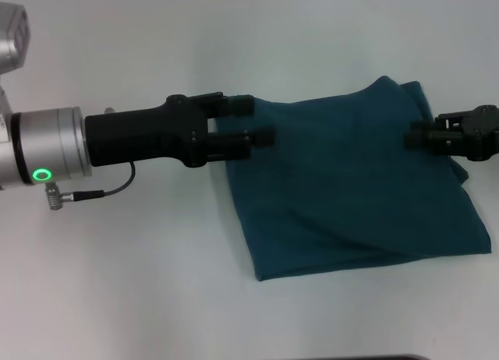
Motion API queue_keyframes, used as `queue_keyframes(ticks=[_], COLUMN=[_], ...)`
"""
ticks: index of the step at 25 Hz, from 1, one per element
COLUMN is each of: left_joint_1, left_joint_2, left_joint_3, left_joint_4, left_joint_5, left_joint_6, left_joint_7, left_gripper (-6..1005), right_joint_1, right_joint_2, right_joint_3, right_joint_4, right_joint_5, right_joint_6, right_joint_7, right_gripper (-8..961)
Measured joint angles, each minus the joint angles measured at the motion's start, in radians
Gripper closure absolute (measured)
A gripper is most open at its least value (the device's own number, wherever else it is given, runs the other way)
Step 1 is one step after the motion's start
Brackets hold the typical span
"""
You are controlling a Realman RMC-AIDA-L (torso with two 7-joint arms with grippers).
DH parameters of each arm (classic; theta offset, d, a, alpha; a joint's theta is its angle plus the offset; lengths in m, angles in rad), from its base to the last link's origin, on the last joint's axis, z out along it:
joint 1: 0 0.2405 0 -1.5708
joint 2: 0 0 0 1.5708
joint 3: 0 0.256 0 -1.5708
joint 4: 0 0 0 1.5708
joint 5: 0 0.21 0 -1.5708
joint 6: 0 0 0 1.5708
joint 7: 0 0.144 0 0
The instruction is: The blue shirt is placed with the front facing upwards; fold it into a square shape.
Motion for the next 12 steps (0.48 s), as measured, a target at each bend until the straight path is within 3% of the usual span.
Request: queue_keyframes(ticks=[5, 8, 12], left_joint_1=[-0.001, -0.004, -0.007], left_joint_2=[-0.001, -0.001, -0.001], left_joint_3=[-0.007, -0.008, -0.010], left_joint_4=[0.000, -0.005, -0.008], left_joint_5=[0.000, 0.000, 0.000], left_joint_6=[-0.005, -0.004, -0.003], left_joint_7=[-0.029, -0.046, -0.062], left_gripper=[257, 188, 162], right_joint_1=[-0.006, -0.007, -0.011], right_joint_2=[0.020, 0.030, 0.032], right_joint_3=[0.020, 0.060, 0.104], right_joint_4=[0.000, 0.000, 0.000], right_joint_5=[0.001, 0.002, 0.003], right_joint_6=[-0.008, -0.012, -0.012], right_joint_7=[-0.101, -0.157, -0.188], right_gripper=[518, 459, 367])
